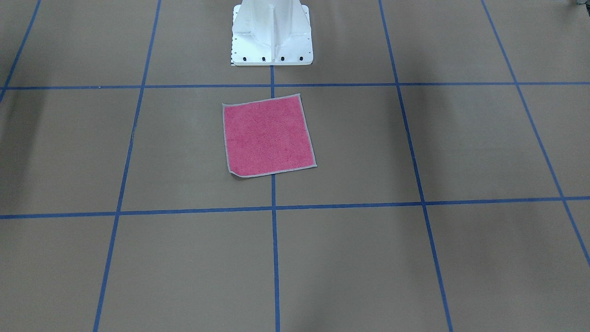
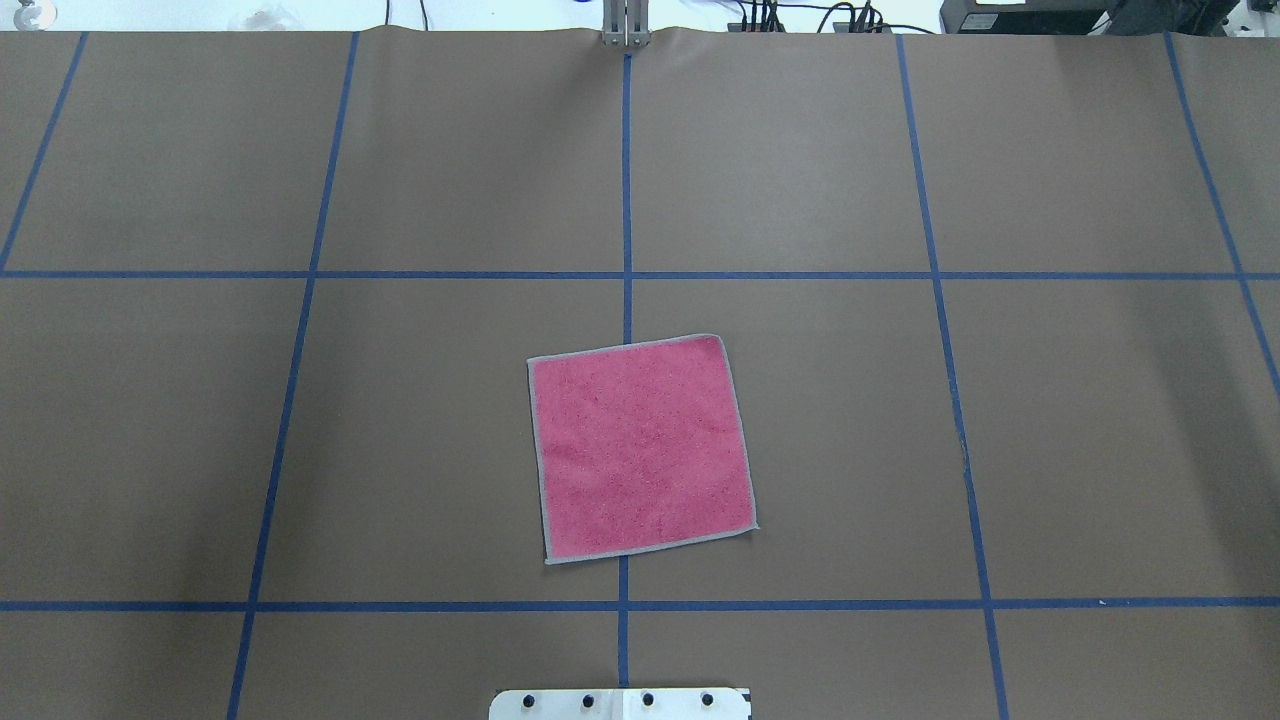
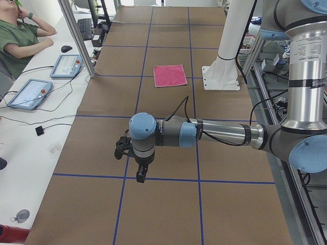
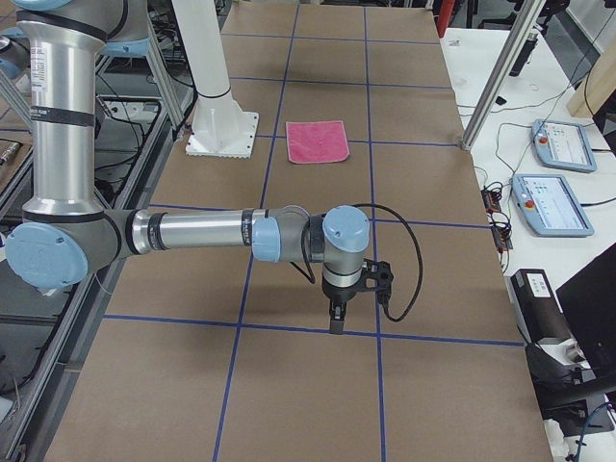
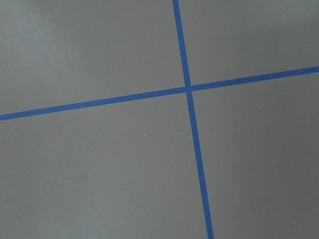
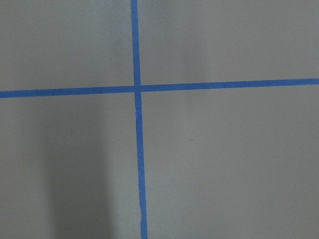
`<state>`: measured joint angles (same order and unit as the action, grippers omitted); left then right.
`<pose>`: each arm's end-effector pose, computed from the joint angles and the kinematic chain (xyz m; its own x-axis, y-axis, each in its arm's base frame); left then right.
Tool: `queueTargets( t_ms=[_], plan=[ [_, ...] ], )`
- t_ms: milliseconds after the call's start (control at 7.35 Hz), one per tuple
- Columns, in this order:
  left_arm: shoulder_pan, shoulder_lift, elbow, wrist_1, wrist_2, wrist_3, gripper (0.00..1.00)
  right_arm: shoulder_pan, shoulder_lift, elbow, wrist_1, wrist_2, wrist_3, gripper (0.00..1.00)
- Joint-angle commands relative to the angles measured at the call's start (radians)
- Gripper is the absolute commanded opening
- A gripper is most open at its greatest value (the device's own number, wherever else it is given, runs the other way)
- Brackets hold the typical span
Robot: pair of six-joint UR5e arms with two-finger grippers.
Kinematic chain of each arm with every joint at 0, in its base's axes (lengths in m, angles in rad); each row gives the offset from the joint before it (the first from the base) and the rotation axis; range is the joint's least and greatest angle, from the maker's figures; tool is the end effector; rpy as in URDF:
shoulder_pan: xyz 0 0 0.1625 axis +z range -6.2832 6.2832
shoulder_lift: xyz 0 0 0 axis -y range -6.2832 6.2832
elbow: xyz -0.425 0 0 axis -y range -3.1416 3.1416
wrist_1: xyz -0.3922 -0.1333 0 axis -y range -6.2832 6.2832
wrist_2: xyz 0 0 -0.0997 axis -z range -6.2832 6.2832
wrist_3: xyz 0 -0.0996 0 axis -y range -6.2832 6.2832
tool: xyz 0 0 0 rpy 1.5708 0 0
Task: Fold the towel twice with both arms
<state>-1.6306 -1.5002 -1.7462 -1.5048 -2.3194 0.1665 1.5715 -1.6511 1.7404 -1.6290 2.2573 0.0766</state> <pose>-0.0930 -0.4578 0.6145 0.7327 0.1481 -0.6643 -0.0626 0.9866 0.1510 0.0705 -0.4585 0.6251 0.7712 0.0574 0.6341 -0.0599 0.9981 -0.0175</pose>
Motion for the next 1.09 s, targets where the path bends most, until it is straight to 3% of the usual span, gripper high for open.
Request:
queueTargets(
  t_ms=[0, 681, 953],
  plan=[
    [0.000, 0.000, -0.001, 0.000, 0.000, 0.001, 1.00, 0.001, -0.001, -0.001, 0.001, 0.069, 0.003, 1.00],
    [0.006, -0.034, -0.012, -0.011, -0.006, 0.001, 1.00, -0.002, 0.019, 0.008, 0.001, 0.091, 0.003, 1.00],
    [0.046, -0.064, -0.090, -0.005, -0.061, -0.103, 1.00, -0.025, 0.112, 0.010, -0.006, 0.082, 0.005, 1.00]
  ],
)
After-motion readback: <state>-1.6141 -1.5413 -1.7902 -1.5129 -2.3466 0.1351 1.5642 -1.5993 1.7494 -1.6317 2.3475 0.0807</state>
